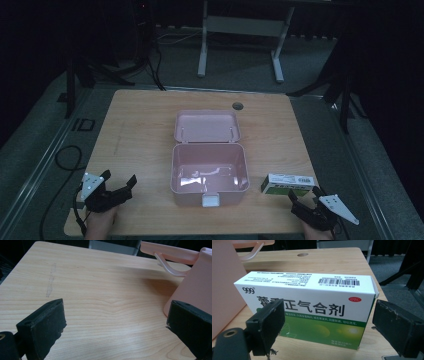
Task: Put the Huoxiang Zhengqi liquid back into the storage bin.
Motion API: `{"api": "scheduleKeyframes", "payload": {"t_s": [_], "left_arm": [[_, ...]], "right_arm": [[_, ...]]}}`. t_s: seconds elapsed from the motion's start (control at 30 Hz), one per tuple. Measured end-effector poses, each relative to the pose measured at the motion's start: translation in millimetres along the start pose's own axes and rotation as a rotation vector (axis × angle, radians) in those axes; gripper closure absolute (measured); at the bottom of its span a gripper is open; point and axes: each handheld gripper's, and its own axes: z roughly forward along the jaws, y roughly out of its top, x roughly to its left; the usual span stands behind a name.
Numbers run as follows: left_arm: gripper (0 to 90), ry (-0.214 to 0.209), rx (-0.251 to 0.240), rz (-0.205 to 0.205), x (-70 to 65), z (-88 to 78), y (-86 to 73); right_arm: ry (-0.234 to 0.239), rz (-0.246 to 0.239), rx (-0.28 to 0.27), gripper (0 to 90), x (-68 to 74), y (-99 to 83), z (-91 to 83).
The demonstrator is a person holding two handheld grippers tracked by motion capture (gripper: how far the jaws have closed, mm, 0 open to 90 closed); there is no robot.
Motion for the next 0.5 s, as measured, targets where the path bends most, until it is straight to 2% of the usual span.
{"api": "scheduleKeyframes", "payload": {"t_s": [0.13,0.2,0.23,0.37,0.4,0.43,0.47,0.5], "left_arm": [[2.3,-0.003,0.001,-0.001,0.0,0.2,0.1],[2.3,-0.004,0.001,-0.003,0.1,0.1,0.1],[2.3,-0.005,0.001,-0.003,0.1,0.1,0.2],[2.3,-0.009,-0.001,-0.008,0.2,0.0,0.5],[2.3,-0.007,-0.005,-0.011,0.4,-0.5,0.5],[2.3,-0.007,-0.005,-0.011,0.4,-0.5,0.5],[2.3,0.002,-0.008,-0.008,1.1,-0.7,0.7],[2.3,0.002,-0.008,-0.008,1.1,-0.7,0.7]], "right_arm": [[-0.001,0.017,0.011,10.8,-0.7,0.8,0.0],[-0.016,0.026,0.028,10.8,-1.1,0.3,-0.3],[-0.038,0.046,0.057,10.8,-2.2,-0.3,-0.7],[-0.057,0.065,0.076,10.8,-2.8,0.7,-2.6],[-0.064,0.079,0.135,10.8,-4.3,4.5,-4.6],[-0.064,0.079,0.135,10.8,-4.3,4.5,-4.6],[-0.039,0.085,0.198,11.0,-6.3,6.4,-4.4],[-0.039,0.085,0.198,11.0,-6.3,6.4,-4.4]]}}
